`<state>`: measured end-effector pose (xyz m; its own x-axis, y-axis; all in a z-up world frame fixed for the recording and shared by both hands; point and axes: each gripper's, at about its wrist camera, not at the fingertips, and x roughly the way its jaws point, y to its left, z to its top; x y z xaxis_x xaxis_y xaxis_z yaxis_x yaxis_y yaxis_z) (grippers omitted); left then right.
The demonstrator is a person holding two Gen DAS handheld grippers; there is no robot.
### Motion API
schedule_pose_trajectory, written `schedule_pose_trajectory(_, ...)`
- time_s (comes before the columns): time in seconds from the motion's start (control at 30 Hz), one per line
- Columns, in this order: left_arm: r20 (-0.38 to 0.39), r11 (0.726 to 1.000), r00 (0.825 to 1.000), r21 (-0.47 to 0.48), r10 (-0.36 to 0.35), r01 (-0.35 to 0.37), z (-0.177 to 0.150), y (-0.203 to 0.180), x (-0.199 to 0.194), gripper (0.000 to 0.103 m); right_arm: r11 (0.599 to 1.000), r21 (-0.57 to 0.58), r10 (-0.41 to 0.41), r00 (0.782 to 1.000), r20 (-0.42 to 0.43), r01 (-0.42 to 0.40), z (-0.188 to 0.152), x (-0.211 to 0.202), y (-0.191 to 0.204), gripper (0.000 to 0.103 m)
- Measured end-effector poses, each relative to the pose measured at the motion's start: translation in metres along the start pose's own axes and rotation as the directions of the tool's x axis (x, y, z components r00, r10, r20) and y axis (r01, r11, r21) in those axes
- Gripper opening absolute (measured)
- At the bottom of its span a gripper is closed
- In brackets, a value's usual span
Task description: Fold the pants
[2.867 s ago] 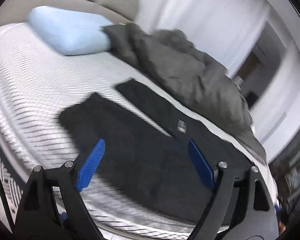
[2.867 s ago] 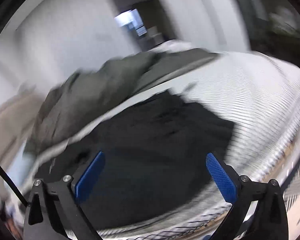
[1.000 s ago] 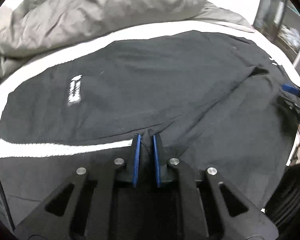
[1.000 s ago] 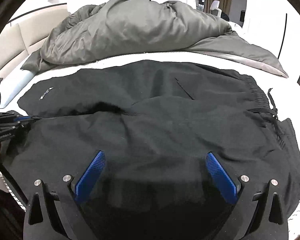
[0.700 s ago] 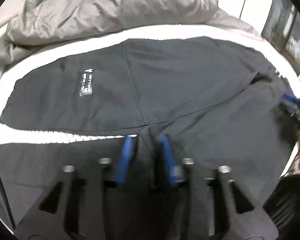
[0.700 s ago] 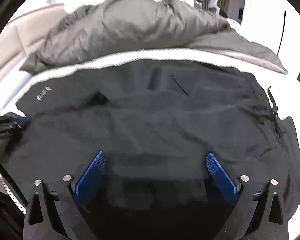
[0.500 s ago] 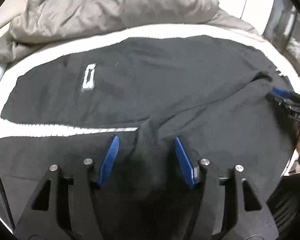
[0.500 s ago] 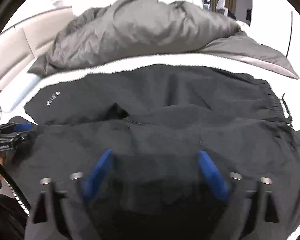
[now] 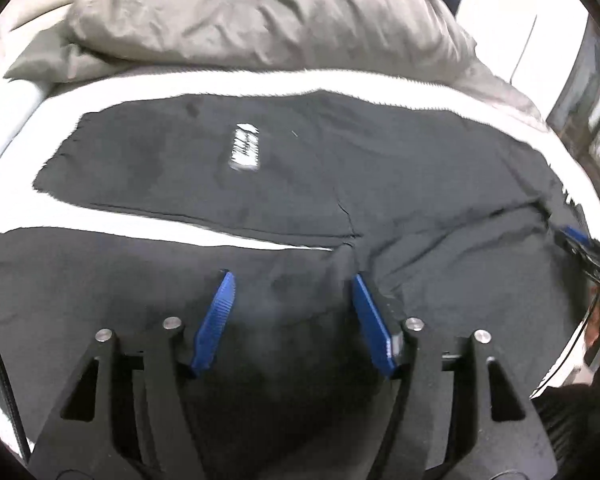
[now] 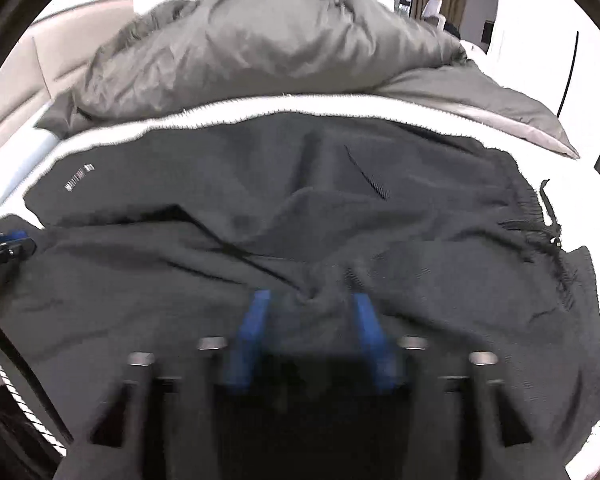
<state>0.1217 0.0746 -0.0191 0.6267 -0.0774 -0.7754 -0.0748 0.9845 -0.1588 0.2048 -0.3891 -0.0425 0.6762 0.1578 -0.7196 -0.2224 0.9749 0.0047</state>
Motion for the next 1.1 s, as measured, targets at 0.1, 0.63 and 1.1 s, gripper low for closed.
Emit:
schedule_pose_trajectory(0.1, 0.080, 0.996, 0.997, -0.090, 0.016, -0.009, -0.015, 0.032, -0.039, 0.080, 0.995, 0.095, 0.028, 0.997, 0.073, -0.035, -0.004, -0.039, -0.028, 0.088)
schedule_pose_trajectory(0.63, 0.228, 0.751, 0.972, -0.631, -0.062, 0.196, -0.107, 0.186, -0.100, 0.094, 0.857, 0.478, 0.140, 0.980, 0.140, -0.190, -0.098, -0.072, -0.172, 0.103)
schedule_pose_trajectory(1.1, 0.184, 0.690, 0.974, -0.689, -0.129, 0.221, -0.129, 0.192, -0.074, 0.082, 0.791, 0.547, 0.201, 0.961, 0.193, -0.275, -0.119, -0.071, -0.184, 0.102)
